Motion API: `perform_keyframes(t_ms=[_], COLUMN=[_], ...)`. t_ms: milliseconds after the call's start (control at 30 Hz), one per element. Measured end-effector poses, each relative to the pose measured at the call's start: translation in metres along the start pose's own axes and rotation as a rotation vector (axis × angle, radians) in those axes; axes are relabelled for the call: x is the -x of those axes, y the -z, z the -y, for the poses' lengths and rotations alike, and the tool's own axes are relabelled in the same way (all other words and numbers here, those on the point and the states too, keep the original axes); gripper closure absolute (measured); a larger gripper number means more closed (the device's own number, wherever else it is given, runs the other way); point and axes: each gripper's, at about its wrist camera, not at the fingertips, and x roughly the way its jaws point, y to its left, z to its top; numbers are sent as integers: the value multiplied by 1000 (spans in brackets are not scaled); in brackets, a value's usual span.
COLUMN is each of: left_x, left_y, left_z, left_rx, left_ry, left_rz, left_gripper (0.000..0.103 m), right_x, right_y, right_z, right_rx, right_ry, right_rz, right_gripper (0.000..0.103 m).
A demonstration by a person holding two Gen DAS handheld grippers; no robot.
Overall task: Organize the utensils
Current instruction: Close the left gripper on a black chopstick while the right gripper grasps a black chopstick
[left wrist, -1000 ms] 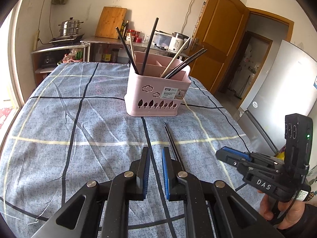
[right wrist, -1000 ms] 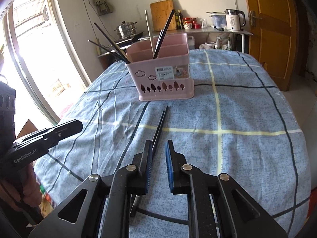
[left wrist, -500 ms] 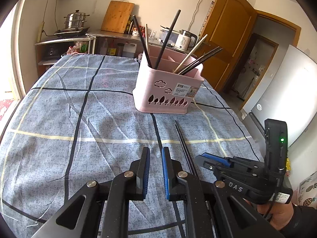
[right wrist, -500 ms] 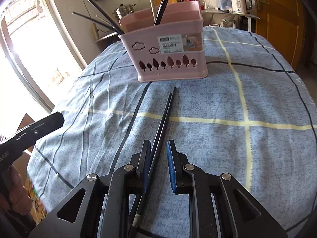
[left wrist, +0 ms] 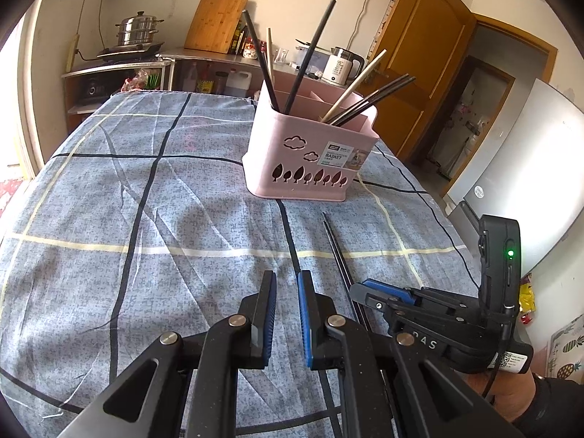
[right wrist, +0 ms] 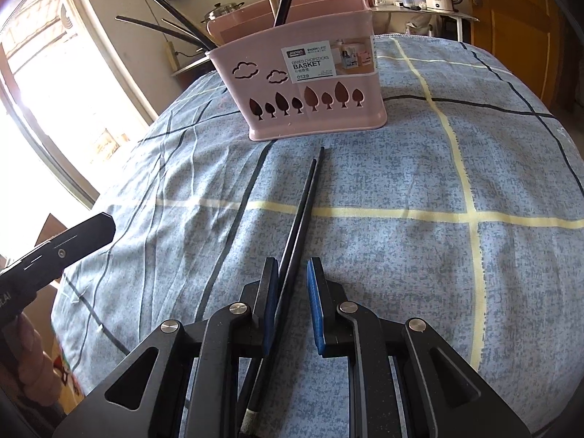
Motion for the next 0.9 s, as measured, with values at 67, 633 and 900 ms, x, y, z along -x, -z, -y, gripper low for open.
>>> perform_keyframes(t_ms=[67, 633, 900], left_x=[-1, -17, -57], left_y=[0, -2, -13], left_z=[2, 13, 32], left_rx=[-5, -3, -6], left_ry=[2, 36, 71], left_rz=[-3, -37, -87], left_gripper=[92, 92, 92], right_x=[-1, 3, 22], right_y=[1, 6, 21], right_z=[-1, -3, 17], right_rx=[8, 43, 32], right_ry=[5, 75, 88], right_rz=[2, -8, -16], right_gripper=[86, 94, 95])
